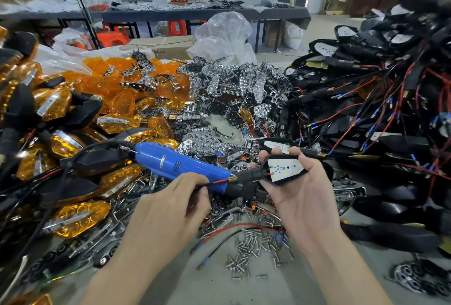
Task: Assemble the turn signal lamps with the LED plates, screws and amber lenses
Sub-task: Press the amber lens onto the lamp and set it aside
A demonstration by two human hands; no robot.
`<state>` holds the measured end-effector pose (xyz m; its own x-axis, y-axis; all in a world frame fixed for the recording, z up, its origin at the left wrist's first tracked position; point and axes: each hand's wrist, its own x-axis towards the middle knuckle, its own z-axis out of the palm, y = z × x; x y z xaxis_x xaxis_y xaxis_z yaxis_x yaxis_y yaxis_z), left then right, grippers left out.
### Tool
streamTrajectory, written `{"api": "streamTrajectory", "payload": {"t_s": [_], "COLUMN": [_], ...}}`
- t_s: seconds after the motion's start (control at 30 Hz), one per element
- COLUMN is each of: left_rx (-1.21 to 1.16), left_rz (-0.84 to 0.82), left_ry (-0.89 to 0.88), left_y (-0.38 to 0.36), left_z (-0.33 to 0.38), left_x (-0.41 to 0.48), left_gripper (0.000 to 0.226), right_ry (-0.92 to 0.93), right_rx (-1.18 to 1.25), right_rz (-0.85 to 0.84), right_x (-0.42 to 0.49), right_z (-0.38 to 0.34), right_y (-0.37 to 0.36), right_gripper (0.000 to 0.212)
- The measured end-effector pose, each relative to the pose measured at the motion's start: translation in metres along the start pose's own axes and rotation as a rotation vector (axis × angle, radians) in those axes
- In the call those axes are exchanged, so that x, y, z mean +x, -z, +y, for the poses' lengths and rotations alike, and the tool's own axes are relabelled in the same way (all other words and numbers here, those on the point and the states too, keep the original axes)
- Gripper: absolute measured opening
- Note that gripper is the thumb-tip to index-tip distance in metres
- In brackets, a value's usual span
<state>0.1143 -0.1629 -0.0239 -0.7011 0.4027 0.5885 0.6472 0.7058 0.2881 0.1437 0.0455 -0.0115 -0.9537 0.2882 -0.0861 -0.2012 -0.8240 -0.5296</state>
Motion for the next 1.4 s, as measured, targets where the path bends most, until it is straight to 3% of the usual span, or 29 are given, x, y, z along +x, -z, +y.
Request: {"api": "streamTrajectory", "payload": {"t_s": [0.3, 0.47, 0.6, 0.87, 1.07, 1.4], "left_rx": [0.056, 0.013, -0.041, -0.051, -0.036, -0.011], "left_rz": [-0.005, -0.027, -0.014, -0.037, -0.039, 0.089], "left_ry": [-0.119, -0.043, -0.003, -0.043, -0.078, -0.131], "left_y": [-0.003, -0.003, -0.004, -0.004, -0.001, 0.001], "left_z": [-0.002, 0.000, 0.000, 0.000, 0.000, -0.001], "left_x": [0.002, 0.000, 0.000, 0.000, -0.001, 0.000], "left_gripper": [0.027, 0.018, 0.018, 0.025, 0.027, 0.018], "right_ry": [-0.049, -0.058, -0.044, -0.035, 0.070, 0.172], "right_rx": [0.016, 0.001, 0.039, -0.031, -0.180, -0.282], "right_rz": [0.019, 0.001, -0.010, 0.002, -0.030, -0.140], "right_x": [0.000, -0.003, -0.004, -0.005, -0.006, -0.010], "right_z": [0.005, 0.010, 0.007, 0.006, 0.009, 0.005], "right_y": [-0.001, -0.003, -0.007, -0.007, -0.006, -0.002], "right_gripper": [0.021, 0.020, 0.008, 0.020, 0.025, 0.024]}}
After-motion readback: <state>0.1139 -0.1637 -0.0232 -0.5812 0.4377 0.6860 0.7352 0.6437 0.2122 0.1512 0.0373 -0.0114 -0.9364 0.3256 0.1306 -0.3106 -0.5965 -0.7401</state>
